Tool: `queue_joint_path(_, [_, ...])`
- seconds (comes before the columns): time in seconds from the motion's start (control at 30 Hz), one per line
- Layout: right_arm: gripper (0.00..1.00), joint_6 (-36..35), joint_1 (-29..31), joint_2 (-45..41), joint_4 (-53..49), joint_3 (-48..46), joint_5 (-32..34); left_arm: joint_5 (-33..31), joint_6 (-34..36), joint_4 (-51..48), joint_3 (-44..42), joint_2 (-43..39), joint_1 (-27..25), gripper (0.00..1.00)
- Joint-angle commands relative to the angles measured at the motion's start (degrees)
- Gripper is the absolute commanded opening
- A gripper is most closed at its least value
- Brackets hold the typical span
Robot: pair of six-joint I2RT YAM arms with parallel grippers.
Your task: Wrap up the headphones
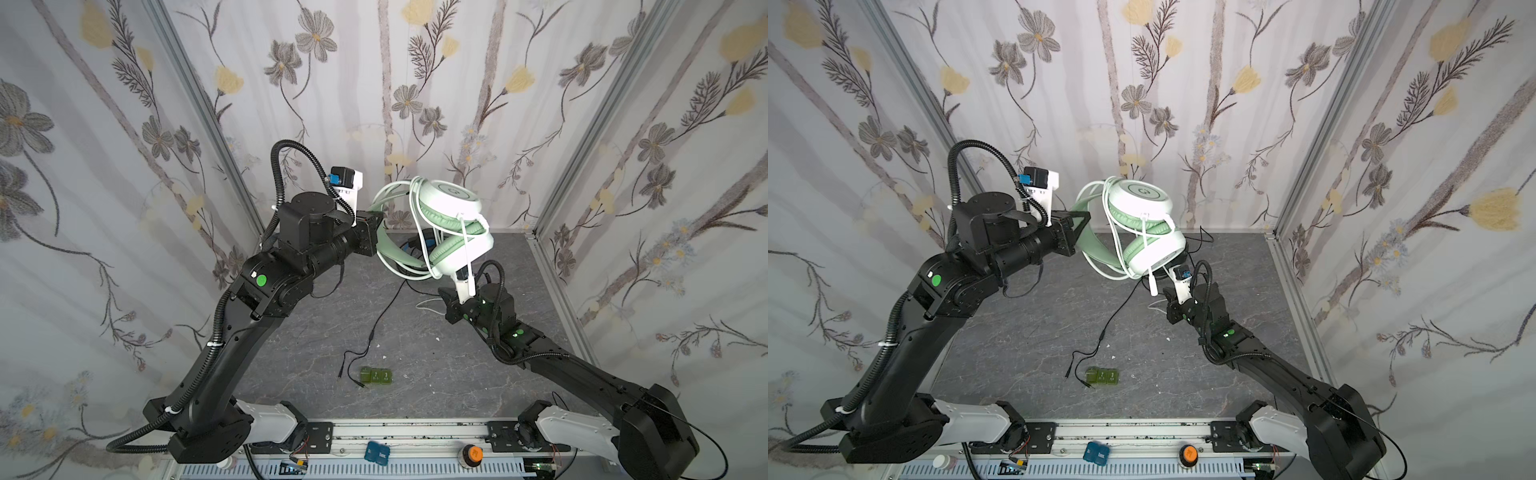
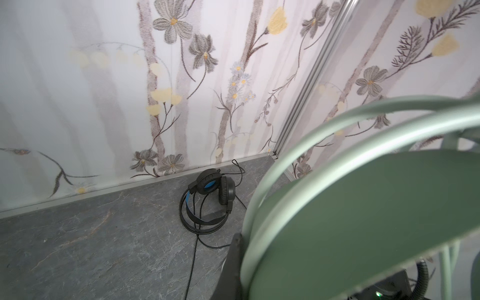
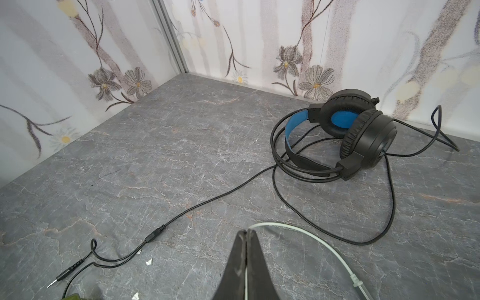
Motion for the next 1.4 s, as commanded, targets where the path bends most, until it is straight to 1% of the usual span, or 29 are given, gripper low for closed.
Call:
queue_joint_path(0.0, [0.00,-0.47,0.90,-2.29,-2.45,-0.62,4.08,-5.31,-7.57,8.92,-0.04,0.42,0.93,0.00])
queue_joint_path(0.1, [0.00,-1.27,2.74,-4.89,-6.62,-0.80,8.34,-7.13,-9.54,8.68,0.01,1.68,2.35,0.00])
queue_joint_path(0.17, [0.00,-1.85,4.97,-6.77,-9.65,-0.71,12.14,-9.03,-9.96,7.97,0.27,2.73,3.07,0.00])
queue_joint_path(0.3, [0.00,-2.21,9.90,-9.90,-14.41,-0.70,17.65,-12.21,-10.55,7.60,-0.40,4.35,4.33,0.00])
queue_joint_path(0.47, [0.00,-2.52,13.77,-14.10,-16.92,-1.05,20.73,-16.83,-9.74,8.58,-2.20,6.20,4.64,0.00])
queue_joint_path(0.67, [0.00,-4.49,18.79,-15.06,-23.31,2.48,24.30,-21.22,-8.07,8.78,-3.66,8.49,4.86,0.00])
queue_joint_path(0.83, [0.00,-5.88,22.86,-14.72,-27.67,5.54,27.54,-23.84,-7.81,7.85,-4.04,10.01,4.93,0.00])
queue_joint_path(1.03, [0.00,-8.86,28.45,-12.22,-33.40,13.19,31.94,-26.93,-5.08,5.48,-4.69,12.76,4.86,0.00])
queue_joint_path(1.23, [0.00,-14.72,33.05,-8.56,-37.88,22.38,34.27,-29.81,-1.79,4.73,-7.85,14.39,4.44,0.00])
queue_joint_path(1.37, [0.00,-19.00,34.72,-5.44,-41.78,29.36,35.08,-32.11,2.48,4.20,-9.81,15.77,3.05,0.00])
